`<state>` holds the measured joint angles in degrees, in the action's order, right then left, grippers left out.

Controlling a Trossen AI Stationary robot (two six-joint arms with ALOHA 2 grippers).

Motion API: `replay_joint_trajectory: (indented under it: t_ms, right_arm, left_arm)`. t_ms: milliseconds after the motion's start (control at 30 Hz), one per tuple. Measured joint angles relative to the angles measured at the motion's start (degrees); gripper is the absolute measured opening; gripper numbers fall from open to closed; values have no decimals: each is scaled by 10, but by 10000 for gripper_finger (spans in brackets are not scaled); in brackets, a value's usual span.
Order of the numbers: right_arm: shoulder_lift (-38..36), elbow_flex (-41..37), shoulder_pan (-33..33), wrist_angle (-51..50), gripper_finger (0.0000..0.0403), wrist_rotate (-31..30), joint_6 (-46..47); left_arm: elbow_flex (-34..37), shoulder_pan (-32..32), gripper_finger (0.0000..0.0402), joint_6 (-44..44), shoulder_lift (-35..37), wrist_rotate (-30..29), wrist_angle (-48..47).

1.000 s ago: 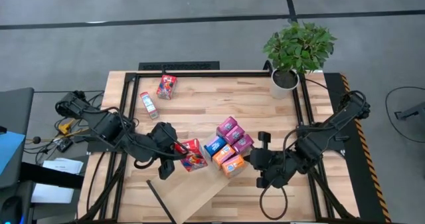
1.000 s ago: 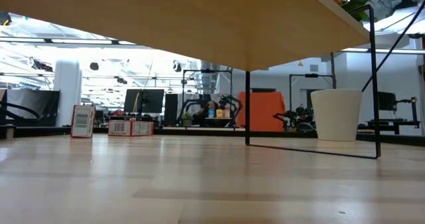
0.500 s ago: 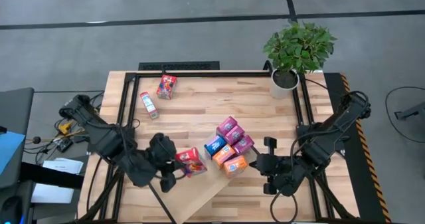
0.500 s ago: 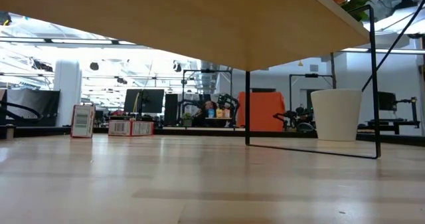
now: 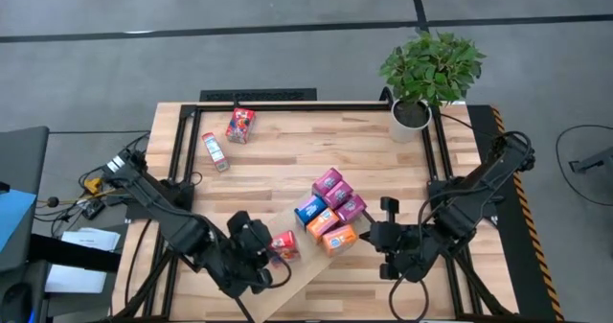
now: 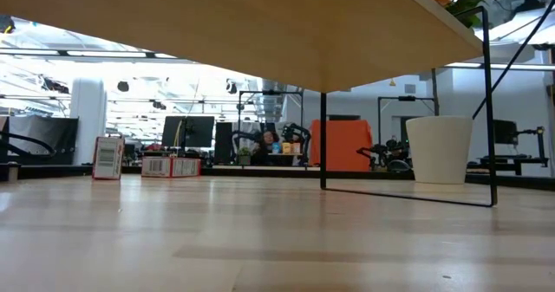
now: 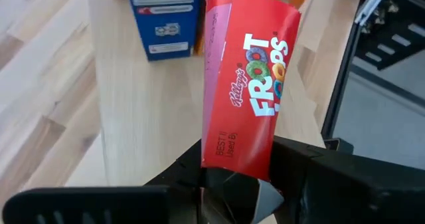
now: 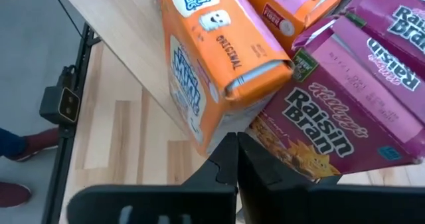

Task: Stack cereal on shelf
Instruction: Put the right red cereal box onto the shelf

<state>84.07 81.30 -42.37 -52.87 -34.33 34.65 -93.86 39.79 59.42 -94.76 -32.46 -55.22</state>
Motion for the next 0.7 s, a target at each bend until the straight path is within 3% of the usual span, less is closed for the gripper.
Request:
replay_joint_trajectory:
  t_ms: [700]
  right_arm:
    - [0, 0, -19, -5, 72, -3, 5]
  left_arm:
    - [0, -37, 138, -82, 7, 58, 86]
